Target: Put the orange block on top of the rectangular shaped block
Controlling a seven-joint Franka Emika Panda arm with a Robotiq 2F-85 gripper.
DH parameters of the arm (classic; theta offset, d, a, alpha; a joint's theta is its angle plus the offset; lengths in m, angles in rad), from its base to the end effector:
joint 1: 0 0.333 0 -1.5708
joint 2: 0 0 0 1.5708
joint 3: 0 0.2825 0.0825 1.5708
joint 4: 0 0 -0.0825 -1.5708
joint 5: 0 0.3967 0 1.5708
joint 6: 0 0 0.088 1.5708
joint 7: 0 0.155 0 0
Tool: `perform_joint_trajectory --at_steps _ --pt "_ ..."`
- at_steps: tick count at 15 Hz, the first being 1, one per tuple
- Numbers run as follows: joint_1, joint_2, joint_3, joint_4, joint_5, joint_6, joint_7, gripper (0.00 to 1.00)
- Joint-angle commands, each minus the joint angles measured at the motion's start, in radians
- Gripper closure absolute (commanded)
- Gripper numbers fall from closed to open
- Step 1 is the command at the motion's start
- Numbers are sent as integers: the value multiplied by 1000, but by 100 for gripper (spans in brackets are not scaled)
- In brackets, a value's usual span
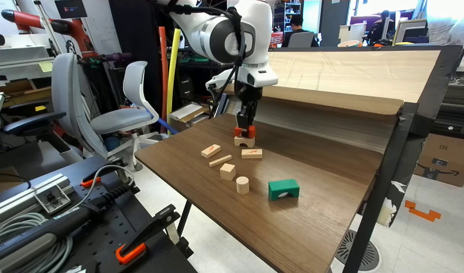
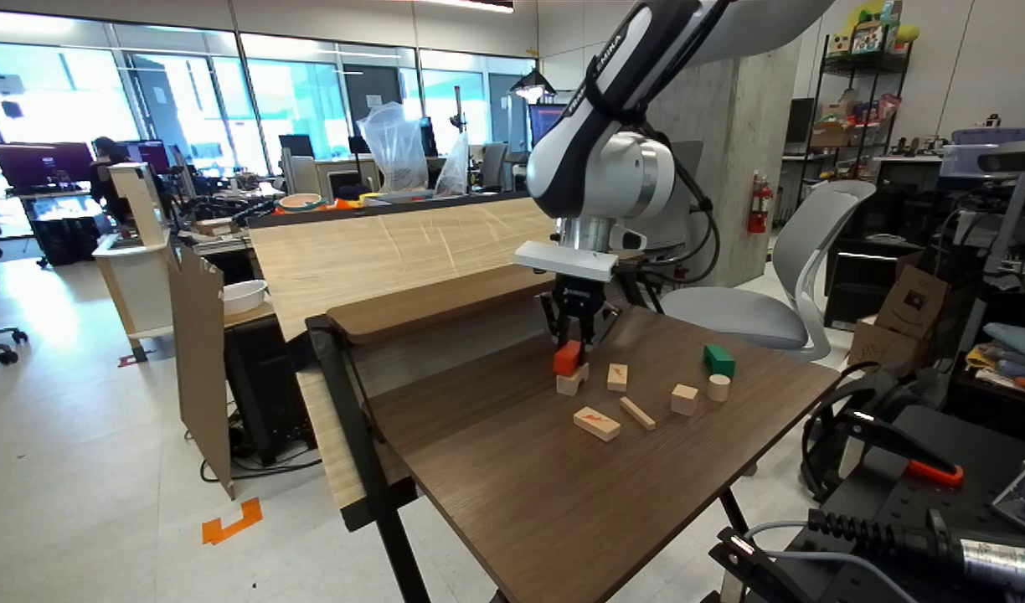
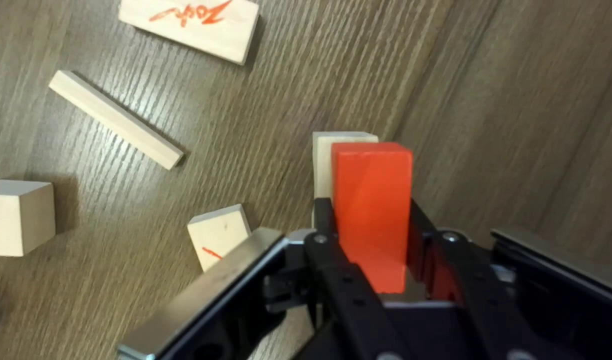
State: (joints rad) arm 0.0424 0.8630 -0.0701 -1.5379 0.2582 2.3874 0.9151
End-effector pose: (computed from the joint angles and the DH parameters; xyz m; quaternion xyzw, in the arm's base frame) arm 0.6841 -0.0059 0.0623 -0.8488 0.5251 0.0301 0.0533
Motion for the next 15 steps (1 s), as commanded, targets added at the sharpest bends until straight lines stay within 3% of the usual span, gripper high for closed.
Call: perform_joint_trajectory --at_steps 1,12,13,14,15 --pt "0 8 -1 19 -11 -22 -19 91" --pt "1 8 -4 13 -14 -28 -68 91" --pt "1 9 -4 14 -13 -24 -71 54" --pt "1 10 -4 14 -15 -25 -76 40" --pt "1 10 -4 14 -15 -23 -81 34"
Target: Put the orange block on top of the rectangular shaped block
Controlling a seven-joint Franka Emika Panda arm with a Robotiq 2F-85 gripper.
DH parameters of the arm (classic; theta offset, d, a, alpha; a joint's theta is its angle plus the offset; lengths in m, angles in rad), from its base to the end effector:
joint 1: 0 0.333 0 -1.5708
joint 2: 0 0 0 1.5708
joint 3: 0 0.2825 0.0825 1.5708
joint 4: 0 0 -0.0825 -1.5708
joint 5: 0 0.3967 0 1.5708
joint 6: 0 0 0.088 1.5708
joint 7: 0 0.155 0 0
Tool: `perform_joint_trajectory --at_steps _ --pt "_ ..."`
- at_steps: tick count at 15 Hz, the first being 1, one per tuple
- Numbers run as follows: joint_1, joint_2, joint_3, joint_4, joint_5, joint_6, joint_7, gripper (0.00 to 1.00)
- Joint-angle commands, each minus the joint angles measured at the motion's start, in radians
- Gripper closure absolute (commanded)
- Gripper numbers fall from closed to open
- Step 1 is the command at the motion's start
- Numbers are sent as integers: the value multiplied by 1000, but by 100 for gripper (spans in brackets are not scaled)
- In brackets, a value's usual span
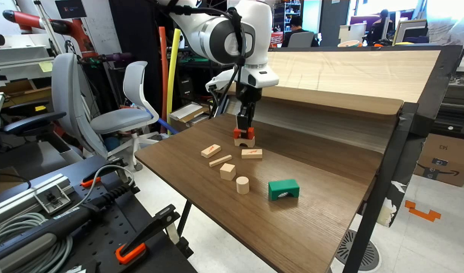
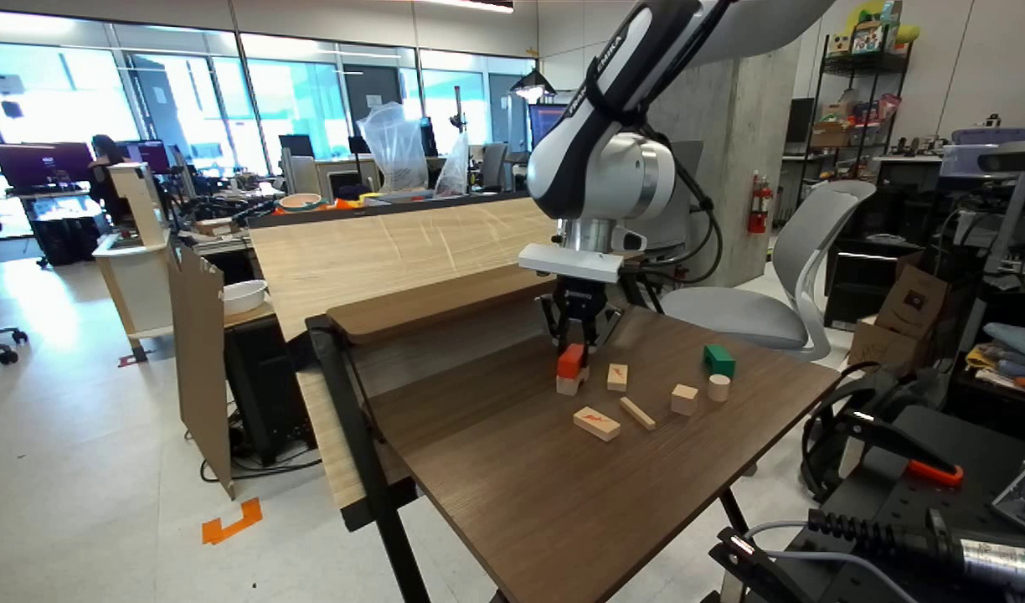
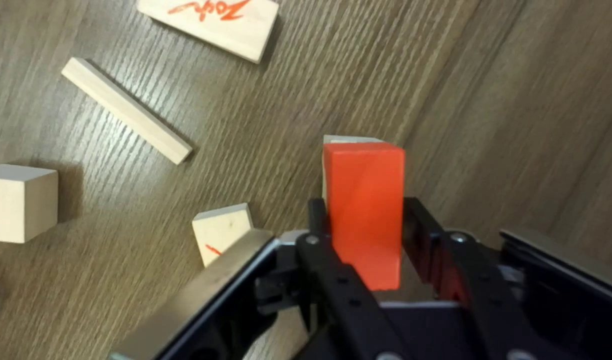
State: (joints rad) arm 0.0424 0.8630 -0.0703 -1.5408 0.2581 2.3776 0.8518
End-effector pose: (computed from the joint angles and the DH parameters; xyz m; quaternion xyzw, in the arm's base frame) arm 0.6815 -0.0057 0.0603 -0.8650 0.4978 0.0343 0.0519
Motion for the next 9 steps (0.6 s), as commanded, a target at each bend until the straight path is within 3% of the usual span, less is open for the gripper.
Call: perform_joint_trajectory --at_steps 1,5,9 --pt "1 10 -4 16 -15 -13 -22 27" --pt "-1 -5 0 1 -10 -1 -48 1" --pt "1 -46 -1 -35 -14 26 -97 0"
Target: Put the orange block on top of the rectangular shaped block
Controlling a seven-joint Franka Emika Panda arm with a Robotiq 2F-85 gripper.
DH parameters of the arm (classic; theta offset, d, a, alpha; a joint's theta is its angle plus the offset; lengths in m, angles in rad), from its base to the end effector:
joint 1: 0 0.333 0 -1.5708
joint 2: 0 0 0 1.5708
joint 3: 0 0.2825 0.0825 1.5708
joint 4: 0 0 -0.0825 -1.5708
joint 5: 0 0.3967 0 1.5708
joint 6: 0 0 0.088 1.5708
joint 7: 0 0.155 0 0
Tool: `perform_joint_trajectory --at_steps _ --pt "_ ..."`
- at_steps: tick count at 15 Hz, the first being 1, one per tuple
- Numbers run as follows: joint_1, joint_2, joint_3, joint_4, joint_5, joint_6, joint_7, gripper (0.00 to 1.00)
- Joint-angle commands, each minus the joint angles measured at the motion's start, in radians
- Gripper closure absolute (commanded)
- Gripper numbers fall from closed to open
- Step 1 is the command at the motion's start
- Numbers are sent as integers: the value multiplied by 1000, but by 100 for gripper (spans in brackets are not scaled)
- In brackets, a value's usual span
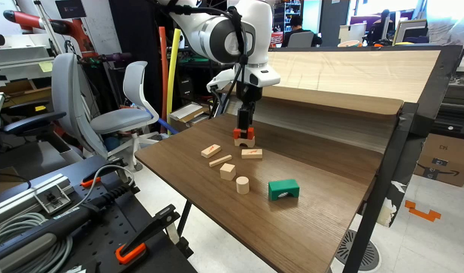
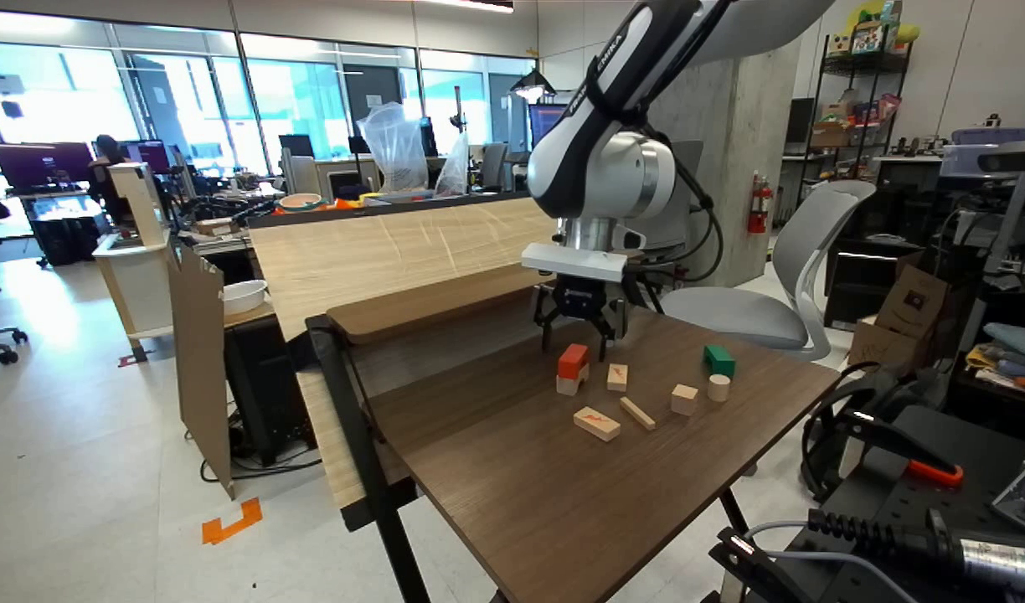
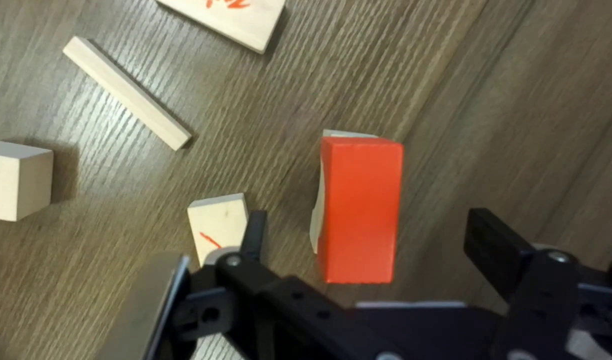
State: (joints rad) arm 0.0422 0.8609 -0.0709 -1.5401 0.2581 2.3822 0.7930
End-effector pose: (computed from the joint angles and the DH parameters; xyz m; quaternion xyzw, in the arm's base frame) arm 0.6830 -0.0064 0.0624 -0.8792 0.4725 0.0292 0.0540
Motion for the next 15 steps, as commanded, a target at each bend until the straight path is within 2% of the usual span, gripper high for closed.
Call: perform_joint_trajectory --at_steps 1,4,11,14,15 --pt "2 -60 -3 -49 -18 26 -56 0" --pt "4 -109 -22 -83 -46 18 -111 0" --pt "4 -231 -120 -154 -284 13 -332 0" --pt "-39 -263 -104 -166 -315 25 -488 0" --pt "-23 -214 -113 -117 -292 6 -406 0"
